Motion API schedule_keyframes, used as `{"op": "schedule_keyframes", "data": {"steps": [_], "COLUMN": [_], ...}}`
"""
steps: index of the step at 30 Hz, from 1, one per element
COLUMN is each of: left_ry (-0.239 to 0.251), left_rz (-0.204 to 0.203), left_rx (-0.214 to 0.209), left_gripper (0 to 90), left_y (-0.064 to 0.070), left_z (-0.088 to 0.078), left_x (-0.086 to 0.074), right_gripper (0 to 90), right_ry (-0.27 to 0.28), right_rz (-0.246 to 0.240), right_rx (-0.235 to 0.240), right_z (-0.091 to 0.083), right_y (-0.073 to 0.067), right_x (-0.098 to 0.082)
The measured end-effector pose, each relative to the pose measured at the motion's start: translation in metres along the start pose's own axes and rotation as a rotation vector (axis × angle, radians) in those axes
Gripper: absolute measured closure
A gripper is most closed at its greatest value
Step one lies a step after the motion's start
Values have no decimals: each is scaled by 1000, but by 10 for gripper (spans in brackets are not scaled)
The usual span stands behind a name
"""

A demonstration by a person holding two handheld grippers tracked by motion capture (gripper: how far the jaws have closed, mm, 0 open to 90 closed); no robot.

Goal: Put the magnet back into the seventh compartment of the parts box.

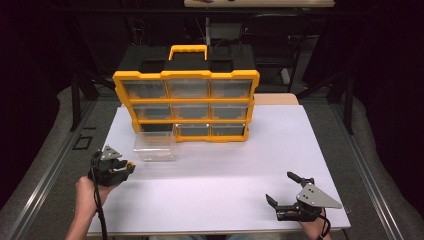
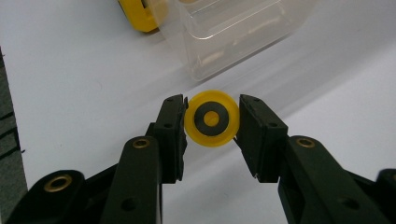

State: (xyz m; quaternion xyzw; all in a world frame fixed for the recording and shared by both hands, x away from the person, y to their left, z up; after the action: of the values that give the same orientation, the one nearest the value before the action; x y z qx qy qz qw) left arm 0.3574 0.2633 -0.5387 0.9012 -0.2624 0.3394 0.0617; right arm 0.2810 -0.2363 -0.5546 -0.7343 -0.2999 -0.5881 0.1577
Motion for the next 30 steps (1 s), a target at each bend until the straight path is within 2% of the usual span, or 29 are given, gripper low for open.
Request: {"op": "schedule_keyframes", "data": {"steps": [7, 20, 29, 30], "left_ry": [6, 11, 35, 48], "left_rz": [-5, 19, 12, 7], "left_rx": [-2, 1, -3, -1], "left_gripper": [625, 625, 625, 625], "left_y": [-2, -3, -4, -4], "left_z": [-3, -12, -16, -16], "left_x": [3, 17, 24, 26], "right_gripper": [12, 12, 12, 12], "right_ry": [-4, -3, -2, -3], "right_rz": [7, 3, 4, 4], "right_rx": [3, 4, 6, 6], "right_z": [0, 0, 0, 0], "right_y": [0, 0, -1, -1], "right_x": [-1, -1, -1, -1]}}
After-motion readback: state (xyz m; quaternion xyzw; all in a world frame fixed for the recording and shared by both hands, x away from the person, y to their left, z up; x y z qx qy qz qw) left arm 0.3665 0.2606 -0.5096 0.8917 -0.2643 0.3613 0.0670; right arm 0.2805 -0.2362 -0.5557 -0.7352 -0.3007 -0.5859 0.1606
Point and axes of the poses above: each handheld gripper's, and its own axes: z roughly forward along the jaws, x roughly out of its top, y roughly to its right, the point moved 6 cm from there along z, roughly forward along the jaws
